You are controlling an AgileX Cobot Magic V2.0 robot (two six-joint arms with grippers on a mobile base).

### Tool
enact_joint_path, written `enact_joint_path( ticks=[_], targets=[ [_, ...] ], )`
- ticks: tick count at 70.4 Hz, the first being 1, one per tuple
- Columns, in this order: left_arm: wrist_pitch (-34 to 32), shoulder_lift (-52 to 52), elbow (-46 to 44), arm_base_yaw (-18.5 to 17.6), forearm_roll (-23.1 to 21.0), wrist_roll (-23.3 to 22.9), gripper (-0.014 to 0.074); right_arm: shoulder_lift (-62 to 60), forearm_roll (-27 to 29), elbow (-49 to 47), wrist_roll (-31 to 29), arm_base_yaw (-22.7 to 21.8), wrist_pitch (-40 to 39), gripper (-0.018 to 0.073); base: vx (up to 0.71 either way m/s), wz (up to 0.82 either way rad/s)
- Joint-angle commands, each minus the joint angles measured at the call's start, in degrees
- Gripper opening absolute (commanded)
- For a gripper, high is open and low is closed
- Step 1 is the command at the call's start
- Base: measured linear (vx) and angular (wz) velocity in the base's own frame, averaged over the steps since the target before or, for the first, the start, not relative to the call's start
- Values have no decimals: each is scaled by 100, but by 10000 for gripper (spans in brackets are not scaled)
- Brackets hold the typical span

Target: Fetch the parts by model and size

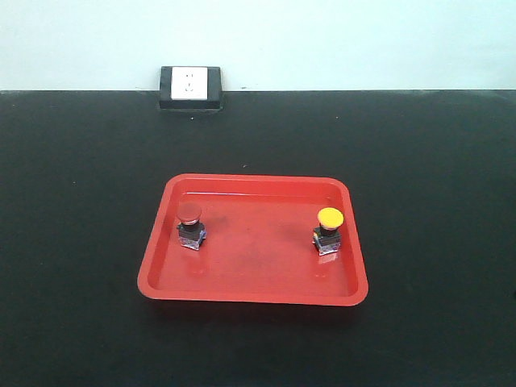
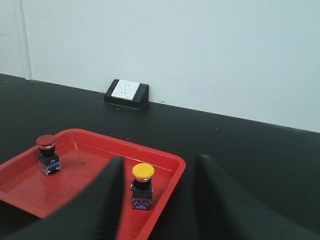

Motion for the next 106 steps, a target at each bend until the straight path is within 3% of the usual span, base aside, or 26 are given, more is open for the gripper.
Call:
enact_joint_path(
  ticks=[1,63,75,86,106],
  targets=[
    [-466,74,-131,-19,-16,0,-8,53,-75,-144,-52,-21,-509,-6,0,0],
    [-404,61,8,16,-27,0,-8,53,-34,-144,-34,-21,-498,-10,0,0],
    [-684,61,434,614,153,0,-8,53,-34,-144,-34,-21,-498,-10,0,0],
    [-1492,41,1061,1249,317,0,-8,53,-34,-144,-34,-21,-492,-10,0,0],
    [-2300,-841,2007,2257,270,0,-8,53,-34,-144,-34,-21,-485,-10,0,0]
  ],
)
